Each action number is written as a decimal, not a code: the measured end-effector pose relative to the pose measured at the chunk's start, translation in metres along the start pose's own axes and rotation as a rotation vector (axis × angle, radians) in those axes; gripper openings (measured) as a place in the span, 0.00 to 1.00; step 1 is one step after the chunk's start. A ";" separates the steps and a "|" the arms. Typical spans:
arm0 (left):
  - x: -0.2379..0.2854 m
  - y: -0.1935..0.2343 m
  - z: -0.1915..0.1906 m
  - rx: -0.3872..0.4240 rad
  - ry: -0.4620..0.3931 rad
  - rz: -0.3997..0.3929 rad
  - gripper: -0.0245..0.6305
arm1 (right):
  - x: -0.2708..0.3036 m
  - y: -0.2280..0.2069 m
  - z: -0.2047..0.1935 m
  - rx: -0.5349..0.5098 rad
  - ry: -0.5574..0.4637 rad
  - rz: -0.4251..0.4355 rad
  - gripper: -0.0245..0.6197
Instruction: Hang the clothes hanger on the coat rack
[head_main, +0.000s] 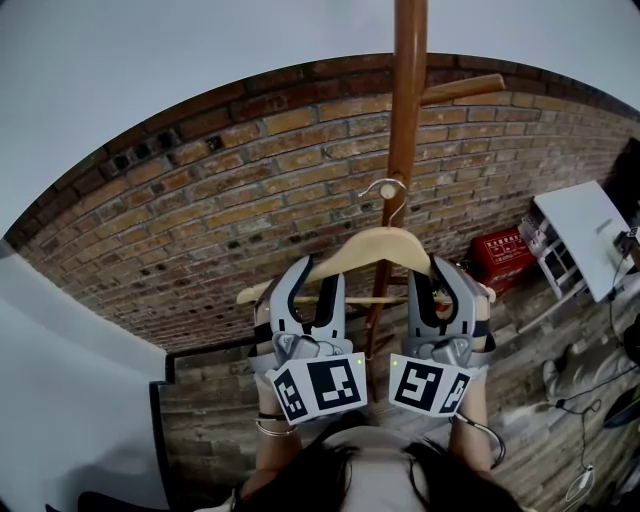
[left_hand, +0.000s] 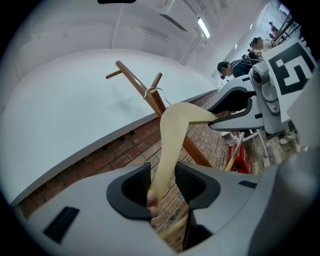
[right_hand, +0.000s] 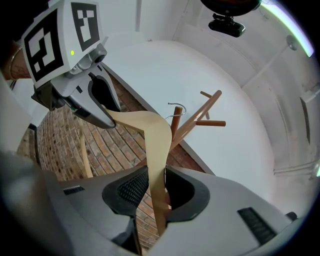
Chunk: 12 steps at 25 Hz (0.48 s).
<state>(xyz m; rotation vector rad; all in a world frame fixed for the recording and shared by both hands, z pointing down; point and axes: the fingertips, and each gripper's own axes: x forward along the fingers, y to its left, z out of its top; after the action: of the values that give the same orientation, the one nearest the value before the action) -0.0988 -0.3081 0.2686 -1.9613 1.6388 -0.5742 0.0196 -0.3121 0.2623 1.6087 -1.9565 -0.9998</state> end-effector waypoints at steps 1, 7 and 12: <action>0.002 -0.001 0.000 -0.001 0.000 -0.003 0.28 | 0.001 0.000 -0.001 0.000 0.003 0.000 0.22; 0.010 -0.004 -0.004 -0.004 0.003 -0.019 0.28 | 0.007 0.002 -0.007 0.005 0.019 0.002 0.22; 0.016 -0.006 -0.007 -0.005 0.005 -0.032 0.28 | 0.012 0.003 -0.012 0.011 0.032 0.000 0.22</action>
<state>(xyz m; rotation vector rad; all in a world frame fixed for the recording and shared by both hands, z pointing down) -0.0958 -0.3244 0.2779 -1.9948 1.6163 -0.5880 0.0228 -0.3261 0.2708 1.6205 -1.9441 -0.9584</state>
